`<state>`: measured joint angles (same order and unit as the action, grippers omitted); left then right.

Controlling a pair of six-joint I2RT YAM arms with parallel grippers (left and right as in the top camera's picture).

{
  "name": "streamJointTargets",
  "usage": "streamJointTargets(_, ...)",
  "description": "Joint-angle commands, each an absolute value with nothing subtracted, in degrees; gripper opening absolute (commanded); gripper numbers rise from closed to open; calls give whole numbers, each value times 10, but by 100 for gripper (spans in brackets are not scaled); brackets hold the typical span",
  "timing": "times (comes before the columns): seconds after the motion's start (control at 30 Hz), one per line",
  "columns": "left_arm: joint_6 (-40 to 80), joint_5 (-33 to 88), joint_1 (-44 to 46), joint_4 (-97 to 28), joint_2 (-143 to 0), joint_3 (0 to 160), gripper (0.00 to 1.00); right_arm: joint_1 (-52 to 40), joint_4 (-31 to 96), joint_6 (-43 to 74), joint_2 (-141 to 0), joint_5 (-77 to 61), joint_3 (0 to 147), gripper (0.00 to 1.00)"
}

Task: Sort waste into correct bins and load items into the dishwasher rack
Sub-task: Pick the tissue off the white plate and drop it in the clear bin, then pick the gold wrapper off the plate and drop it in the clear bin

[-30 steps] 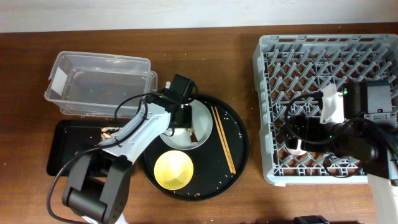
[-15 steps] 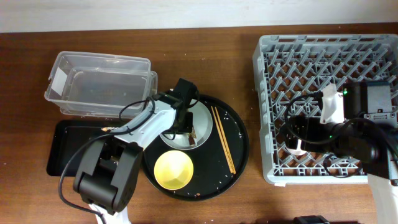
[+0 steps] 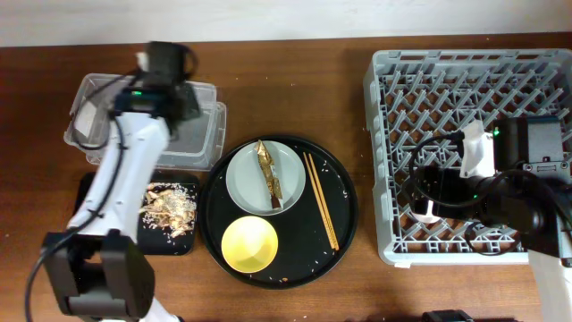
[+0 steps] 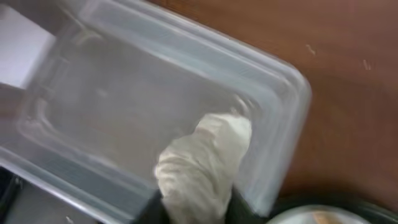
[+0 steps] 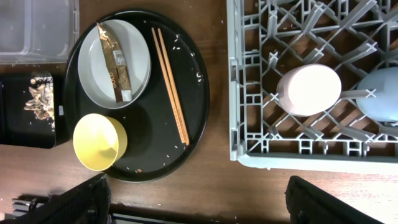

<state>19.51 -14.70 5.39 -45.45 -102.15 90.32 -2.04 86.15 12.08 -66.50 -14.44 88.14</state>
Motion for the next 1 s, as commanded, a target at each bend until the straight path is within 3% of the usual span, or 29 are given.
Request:
streamJointTargets(0.0, 114, -30, 36, -454, -1029, 912, 79, -26, 862, 125, -664, -147, 880, 91)
streamJointTargets(0.07, 115, -25, 52, -485, -1027, 931, 83, -26, 863, 125, -664, -147, 880, 91)
streamJointTargets(0.27, 162, -31, 146, -560, -1023, 931, 80, -26, 866, 125, -664, -147, 880, 91)
streamJointTargets(0.43, 261, -12, 240, -551, -1053, 870, 74, -26, 868, 125, -664, -147, 880, 92)
streamJointTargets(0.5, 295, -12, 279, -514, -1075, 829, 65, -26, 868, 125, -664, -147, 880, 91)
streamJointTargets(0.6, 335, -12, 310, -469, -1109, 798, 56, -26, 868, 125, -664, -143, 880, 92)
streamJointTargets(0.7, 334, -15, 317, -438, -1147, 790, 54, -26, 868, 125, -664, -143, 880, 92)
streamJointTargets(0.77, 334, -14, 317, -429, -1167, 790, 45, -26, 868, 125, -664, -143, 880, 92)
streamJointTargets(0.9, 334, 6, 313, -435, -1158, 805, 4, -26, 868, 124, -664, -143, 880, 91)
streamJointTargets(0.97, 334, 6, 313, -460, -1139, 821, 0, -26, 868, 123, -664, -143, 880, 91)
